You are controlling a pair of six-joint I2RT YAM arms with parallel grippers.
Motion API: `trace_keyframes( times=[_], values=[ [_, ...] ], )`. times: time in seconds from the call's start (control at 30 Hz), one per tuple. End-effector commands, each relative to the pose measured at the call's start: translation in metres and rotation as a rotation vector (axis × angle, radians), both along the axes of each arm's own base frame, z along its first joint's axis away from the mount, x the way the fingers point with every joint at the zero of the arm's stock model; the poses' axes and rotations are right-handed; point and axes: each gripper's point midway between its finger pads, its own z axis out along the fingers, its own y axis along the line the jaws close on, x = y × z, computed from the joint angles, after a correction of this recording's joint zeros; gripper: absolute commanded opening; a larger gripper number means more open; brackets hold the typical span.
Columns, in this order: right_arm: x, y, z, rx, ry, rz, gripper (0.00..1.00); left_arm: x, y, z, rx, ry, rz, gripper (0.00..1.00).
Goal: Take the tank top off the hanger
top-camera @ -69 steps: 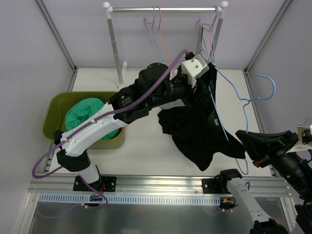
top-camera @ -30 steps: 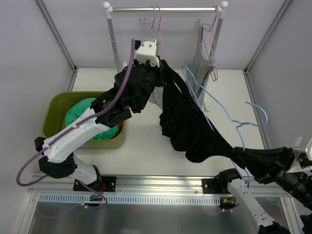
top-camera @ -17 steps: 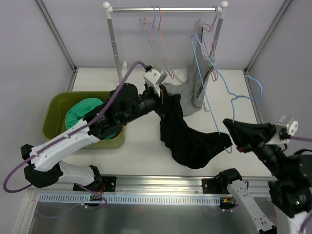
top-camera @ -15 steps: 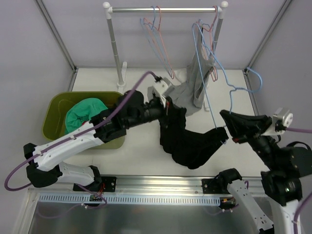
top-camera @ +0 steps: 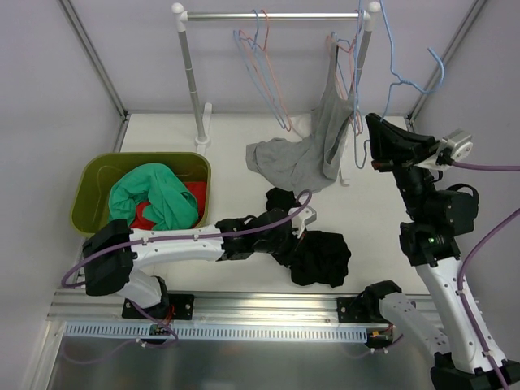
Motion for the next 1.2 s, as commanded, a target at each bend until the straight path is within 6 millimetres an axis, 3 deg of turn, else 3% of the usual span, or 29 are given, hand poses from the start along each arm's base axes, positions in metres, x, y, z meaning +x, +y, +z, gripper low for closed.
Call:
trace_keyframes(
  times=[0.0, 0.03, 0.07, 0.1, 0.13, 0.23, 0.27, 0.33, 0.4, 0.47, 0.53, 0.6, 0.63, 0.67, 0.73, 0.77, 0.8, 0.83, 0.87, 0.9, 0.93, 0.97, 1.0, 1.03, 1.07, 1.1, 1.17],
  values=[
    [-0.007, -0.027, 0.015, 0.028, 0.063, -0.129, 0.00, 0.023, -0.002, 0.001, -0.016, -0.021, 0.158, 0.00],
    [0.005, -0.021, -0.021, -0.021, 0.258, -0.113, 0.00, 0.026, -0.001, 0.001, -0.011, -0.025, 0.173, 0.00],
    [-0.004, -0.023, -0.010, -0.018, 0.288, -0.103, 0.00, 0.031, 0.007, -0.003, 0.030, -0.042, 0.206, 0.00],
    [-0.002, -0.020, -0.023, -0.035, 0.369, -0.092, 0.00, 0.034, 0.011, -0.003, 0.046, -0.053, 0.226, 0.00],
    [0.006, -0.017, -0.049, -0.062, 0.492, -0.089, 0.00, 0.038, 0.015, -0.004, 0.066, -0.067, 0.248, 0.00],
    [0.021, -0.010, -0.075, -0.084, 0.609, -0.076, 0.00, 0.057, 0.033, 0.003, 0.144, -0.131, 0.347, 0.05],
    [0.024, -0.007, -0.077, -0.089, 0.627, -0.068, 0.00, 0.061, 0.042, 0.000, 0.188, -0.148, 0.371, 0.10],
    [0.042, 0.001, -0.094, -0.120, 0.702, -0.061, 0.00, 0.066, 0.046, 0.009, 0.195, -0.166, 0.382, 0.30],
    [0.052, 0.005, -0.093, -0.130, 0.727, -0.061, 0.00, 0.067, 0.053, 0.019, 0.192, -0.183, 0.395, 0.45],
    [0.074, 0.010, -0.104, -0.150, 0.772, -0.071, 0.00, 0.067, 0.059, 0.034, 0.160, -0.201, 0.403, 0.52],
    [0.085, 0.014, -0.093, -0.154, 0.759, -0.074, 0.00, 0.068, 0.067, 0.041, 0.156, -0.220, 0.413, 0.60],
    [0.106, 0.022, -0.099, -0.183, 0.787, -0.067, 0.00, 0.066, 0.075, 0.054, 0.134, -0.234, 0.415, 0.77],
    [0.110, 0.024, -0.083, -0.178, 0.759, -0.065, 0.00, 0.064, 0.080, 0.056, 0.132, -0.237, 0.414, 0.87],
    [0.118, 0.026, -0.081, -0.181, 0.760, -0.067, 0.00, 0.063, 0.083, 0.065, 0.111, -0.243, 0.415, 0.99],
    [0.142, 0.033, -0.087, -0.210, 0.782, -0.074, 0.00, 0.058, 0.089, 0.066, 0.108, -0.241, 0.393, 0.99],
    [0.145, 0.037, -0.068, -0.207, 0.742, -0.060, 0.00, 0.055, 0.092, 0.072, 0.090, -0.242, 0.385, 0.99],
    [0.165, 0.045, -0.082, -0.233, 0.773, -0.052, 0.00, 0.053, 0.094, 0.073, 0.086, -0.238, 0.377, 0.99],
    [0.173, 0.050, -0.080, -0.237, 0.771, -0.040, 0.00, 0.049, 0.098, 0.068, 0.091, -0.230, 0.368, 0.99],
    [0.177, 0.056, -0.062, -0.233, 0.733, -0.020, 0.00, 0.047, 0.102, 0.073, 0.072, -0.230, 0.369, 0.99],
    [0.197, 0.064, -0.079, -0.250, 0.771, -0.011, 0.00, 0.046, 0.104, 0.072, 0.069, -0.225, 0.373, 0.99],
    [0.206, 0.068, -0.078, -0.254, 0.770, -0.004, 0.00, 0.044, 0.110, 0.065, 0.080, -0.219, 0.378, 0.99],
    [0.211, 0.071, -0.062, -0.245, 0.736, -0.001, 0.00, 0.044, 0.115, 0.069, 0.062, -0.221, 0.396, 0.99],
    [0.219, 0.075, -0.064, -0.250, 0.738, 0.004, 0.00, 0.043, 0.117, 0.066, 0.059, -0.211, 0.409, 0.99],
    [0.239, 0.084, -0.083, -0.262, 0.774, 0.009, 0.00, 0.042, 0.121, 0.065, 0.056, -0.209, 0.416, 0.99],
    [0.242, 0.092, -0.071, -0.261, 0.741, 0.027, 0.00, 0.042, 0.122, 0.064, 0.053, -0.205, 0.423, 0.99],
    [0.258, 0.101, -0.089, -0.274, 0.769, 0.031, 0.00, 0.041, 0.123, 0.063, 0.053, -0.197, 0.427, 0.99],
    [0.264, 0.117, -0.093, -0.294, 0.756, 0.029, 0.00, 0.040, 0.123, 0.062, 0.048, -0.190, 0.423, 0.99]
  ],
)
